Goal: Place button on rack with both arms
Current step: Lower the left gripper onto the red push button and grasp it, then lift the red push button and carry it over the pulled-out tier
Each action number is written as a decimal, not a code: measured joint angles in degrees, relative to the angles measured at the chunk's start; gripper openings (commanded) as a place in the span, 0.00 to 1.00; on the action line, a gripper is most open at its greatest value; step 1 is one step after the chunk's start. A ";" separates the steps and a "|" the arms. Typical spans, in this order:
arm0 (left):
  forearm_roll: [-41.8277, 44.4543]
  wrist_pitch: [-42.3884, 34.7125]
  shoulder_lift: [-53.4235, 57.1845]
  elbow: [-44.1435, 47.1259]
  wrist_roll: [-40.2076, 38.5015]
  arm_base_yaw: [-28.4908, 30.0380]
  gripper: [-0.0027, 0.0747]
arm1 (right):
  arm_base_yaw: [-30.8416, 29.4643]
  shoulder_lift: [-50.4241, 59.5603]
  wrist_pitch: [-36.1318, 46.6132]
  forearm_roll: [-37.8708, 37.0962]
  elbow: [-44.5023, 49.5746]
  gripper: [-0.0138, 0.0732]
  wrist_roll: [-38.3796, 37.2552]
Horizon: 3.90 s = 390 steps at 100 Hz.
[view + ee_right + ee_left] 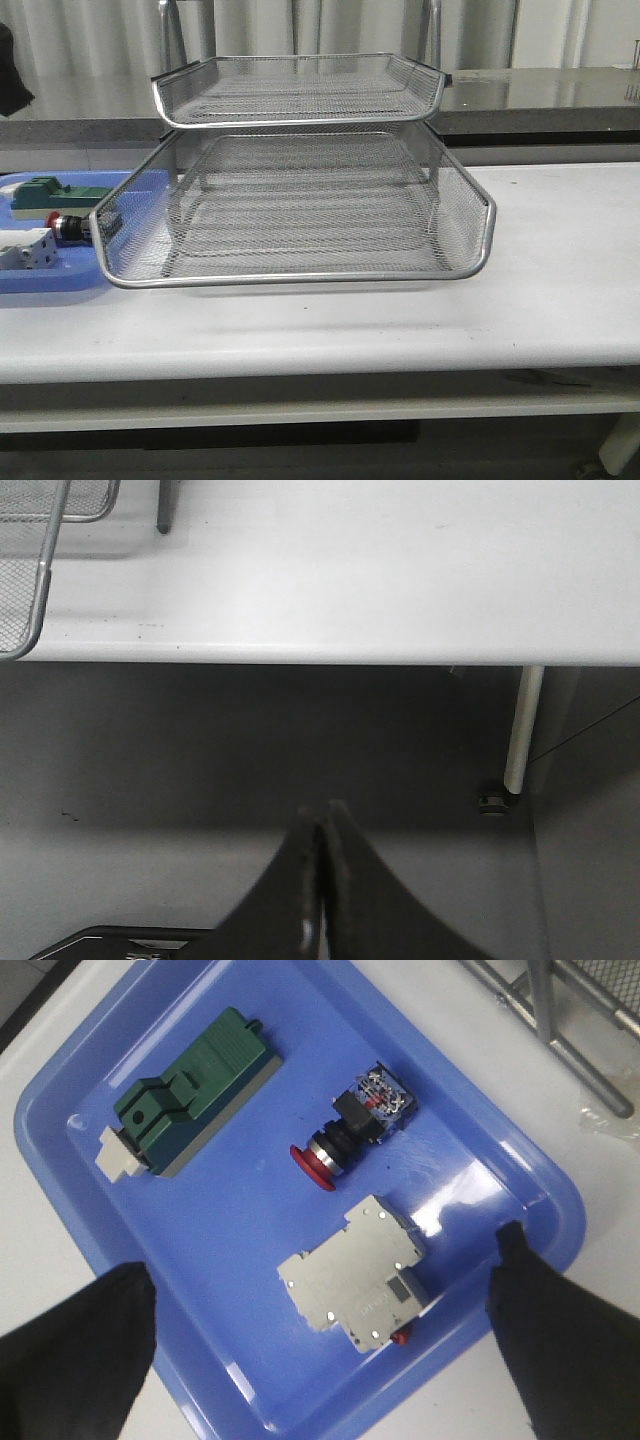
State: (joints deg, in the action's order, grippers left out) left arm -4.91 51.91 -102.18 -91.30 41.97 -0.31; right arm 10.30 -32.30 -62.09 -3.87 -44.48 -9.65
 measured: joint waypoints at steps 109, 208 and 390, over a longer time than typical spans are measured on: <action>4.31 1.50 -25.36 -16.99 6.43 -4.53 0.86 | 0.00 0.00 -0.09 0.00 0.00 0.08 0.00; 4.91 -2.66 -30.70 -17.44 6.52 -4.53 0.81 | 0.00 0.00 -0.13 0.00 0.00 0.08 0.00; -5.12 20.08 -20.56 -38.04 -1.41 1.81 0.11 | 0.00 0.00 -0.13 0.00 0.00 0.08 0.00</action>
State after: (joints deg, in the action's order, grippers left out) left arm -10.03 71.98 -122.74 -129.34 40.56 1.50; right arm 10.30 -32.30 -62.23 -3.87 -44.48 -9.65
